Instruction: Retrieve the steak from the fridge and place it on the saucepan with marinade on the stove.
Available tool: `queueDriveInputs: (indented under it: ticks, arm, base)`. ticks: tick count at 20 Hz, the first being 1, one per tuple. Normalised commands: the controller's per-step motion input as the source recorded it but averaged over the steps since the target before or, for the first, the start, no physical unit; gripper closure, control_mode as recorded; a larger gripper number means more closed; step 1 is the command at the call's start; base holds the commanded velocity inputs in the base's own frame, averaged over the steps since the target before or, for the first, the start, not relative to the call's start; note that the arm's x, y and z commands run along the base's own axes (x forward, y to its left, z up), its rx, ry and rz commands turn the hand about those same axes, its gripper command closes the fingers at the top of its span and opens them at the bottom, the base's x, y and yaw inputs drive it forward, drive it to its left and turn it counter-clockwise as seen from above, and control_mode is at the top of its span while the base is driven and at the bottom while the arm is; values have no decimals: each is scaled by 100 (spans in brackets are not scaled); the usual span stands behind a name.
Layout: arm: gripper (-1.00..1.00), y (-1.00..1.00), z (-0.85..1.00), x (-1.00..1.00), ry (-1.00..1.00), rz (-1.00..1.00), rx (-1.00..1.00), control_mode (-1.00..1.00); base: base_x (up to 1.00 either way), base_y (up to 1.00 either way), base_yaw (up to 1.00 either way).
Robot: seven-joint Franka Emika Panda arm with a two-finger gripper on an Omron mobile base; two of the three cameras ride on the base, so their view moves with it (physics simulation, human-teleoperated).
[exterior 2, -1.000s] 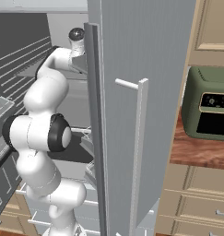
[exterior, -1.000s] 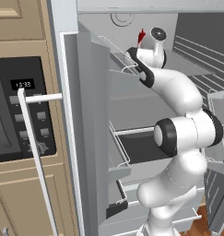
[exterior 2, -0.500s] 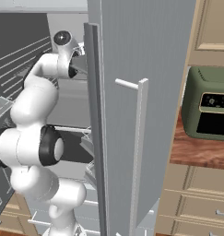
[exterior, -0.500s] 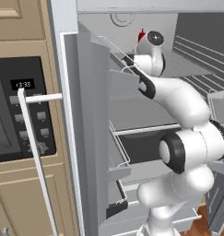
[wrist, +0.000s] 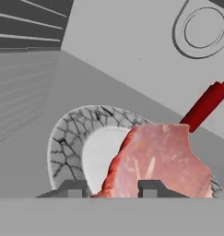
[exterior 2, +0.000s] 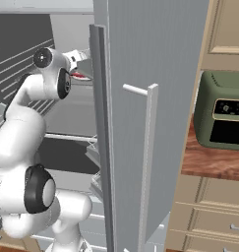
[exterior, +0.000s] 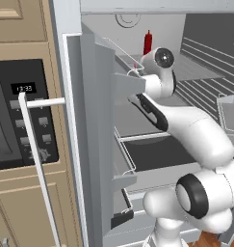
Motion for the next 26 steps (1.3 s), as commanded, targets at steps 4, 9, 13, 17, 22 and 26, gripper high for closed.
queueDriveInputs:
  ticks: [4, 9, 13, 17, 22, 26]
  arm:
    - [100, 0, 49, -93, -26, 0, 0, -100]
    - [100, 0, 61, -100, -26, 0, 0, -100]
    - [100, -1, 49, -100, -9, 0, 3, -100]
    - [100, 0, 30, -100, 0, 0, 7, -100]
    - [100, 0, 1, -100, 7, 2, 5, -100]
    - [100, 0, 0, -100, 8, 3, 2, -100]
  base:
    - [0, 0, 0]
    - [0, 0, 0]
    - [0, 0, 0]
    - [0, 0, 0]
    - [0, 0, 0]
    - [0, 0, 0]
